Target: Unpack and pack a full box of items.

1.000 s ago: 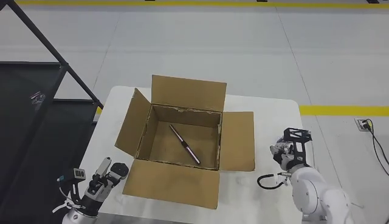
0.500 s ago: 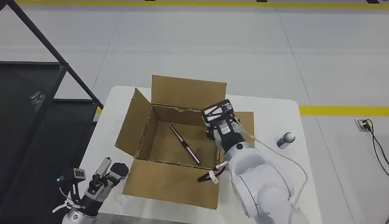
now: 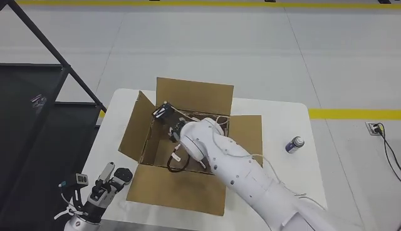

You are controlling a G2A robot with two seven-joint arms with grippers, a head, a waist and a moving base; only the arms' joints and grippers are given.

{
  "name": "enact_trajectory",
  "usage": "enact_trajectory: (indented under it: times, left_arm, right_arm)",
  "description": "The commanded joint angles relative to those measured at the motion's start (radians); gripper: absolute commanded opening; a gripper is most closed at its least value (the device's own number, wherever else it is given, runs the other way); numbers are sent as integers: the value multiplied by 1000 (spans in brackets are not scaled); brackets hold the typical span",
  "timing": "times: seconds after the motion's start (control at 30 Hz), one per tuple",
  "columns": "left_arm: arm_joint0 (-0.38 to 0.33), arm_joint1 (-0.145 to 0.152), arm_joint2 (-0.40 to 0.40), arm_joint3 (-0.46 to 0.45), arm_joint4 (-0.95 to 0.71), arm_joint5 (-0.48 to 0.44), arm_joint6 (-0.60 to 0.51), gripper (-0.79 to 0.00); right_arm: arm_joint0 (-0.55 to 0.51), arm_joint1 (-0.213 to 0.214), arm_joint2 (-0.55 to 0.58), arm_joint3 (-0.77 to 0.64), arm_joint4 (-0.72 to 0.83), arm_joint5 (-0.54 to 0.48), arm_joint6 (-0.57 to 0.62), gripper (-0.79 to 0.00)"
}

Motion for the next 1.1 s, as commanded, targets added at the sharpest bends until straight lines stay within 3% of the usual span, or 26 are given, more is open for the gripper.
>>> enact_trajectory:
  times: [0.0,0.37,0.5,0.63,0.77,1.07]
  left_arm:
    - [0,0,0,0,0,0,0,0]
    - [0,0,0,0,0,0,0,0]
    - [0,0,0,0,0,0,0,0]
    - [0,0,0,0,0,0,0,0]
    - [0,0,0,0,0,0,0,0]
    - [0,0,0,0,0,0,0,0]
  right_arm:
    - [22,-27,-22,100,16,2,-17,-785]
    - [61,-86,-18,339,75,6,-77,-773]
    - [66,-92,-5,383,84,3,-97,-551]
    - [67,-94,5,401,87,-11,-110,-403]
    - [65,-96,9,400,78,-8,-116,-320]
    - [51,-92,21,377,45,2,-106,-259]
